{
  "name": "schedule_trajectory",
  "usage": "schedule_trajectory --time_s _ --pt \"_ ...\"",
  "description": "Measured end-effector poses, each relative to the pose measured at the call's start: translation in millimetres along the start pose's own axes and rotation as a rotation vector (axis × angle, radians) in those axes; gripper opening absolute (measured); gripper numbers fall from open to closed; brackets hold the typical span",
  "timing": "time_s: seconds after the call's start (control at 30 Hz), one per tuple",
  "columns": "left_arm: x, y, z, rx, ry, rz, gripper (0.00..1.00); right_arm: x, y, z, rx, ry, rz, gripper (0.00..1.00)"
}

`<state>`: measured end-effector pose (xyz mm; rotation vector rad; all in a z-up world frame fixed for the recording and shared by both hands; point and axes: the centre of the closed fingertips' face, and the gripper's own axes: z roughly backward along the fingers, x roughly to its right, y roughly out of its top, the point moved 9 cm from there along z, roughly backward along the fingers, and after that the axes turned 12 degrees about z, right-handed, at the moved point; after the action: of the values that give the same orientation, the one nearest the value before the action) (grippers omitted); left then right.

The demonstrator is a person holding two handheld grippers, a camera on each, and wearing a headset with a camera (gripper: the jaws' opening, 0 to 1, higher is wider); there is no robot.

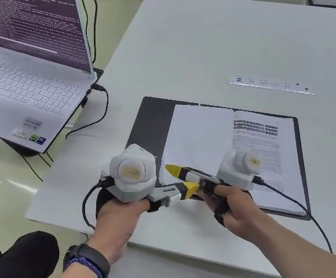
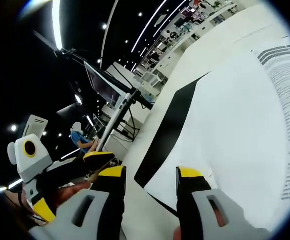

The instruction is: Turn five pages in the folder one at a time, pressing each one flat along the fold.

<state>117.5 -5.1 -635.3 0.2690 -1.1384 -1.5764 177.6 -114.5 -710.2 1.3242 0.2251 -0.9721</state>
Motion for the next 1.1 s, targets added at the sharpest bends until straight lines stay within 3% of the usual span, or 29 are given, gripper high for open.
schedule_trajectory --time_s 0.17,0.57,0.97,1.1 --pt "2.3 1.0 1.9 0.002 -0.014 -0.032 0.63 12.6 5.2 24.2 0.038 -0.061 0.008 0.37" --pt "-30.6 -8.9 -11.2 -0.062 0.042 -0.061 0.55 33.2 6.8 81.6 0.066 -0.160 0.032 0.36" --pt "-39.9 -14.0 -28.7 -0.089 0.053 -0.072 0.34 42.4 8.6 111.2 0.091 -0.209 0.031 0.36" --pt "-44.8 -18.7 -33.5 -0.103 0.077 -0.083 0.16 45.2 10.6 117.2 0.101 -0.216 0.031 0.36"
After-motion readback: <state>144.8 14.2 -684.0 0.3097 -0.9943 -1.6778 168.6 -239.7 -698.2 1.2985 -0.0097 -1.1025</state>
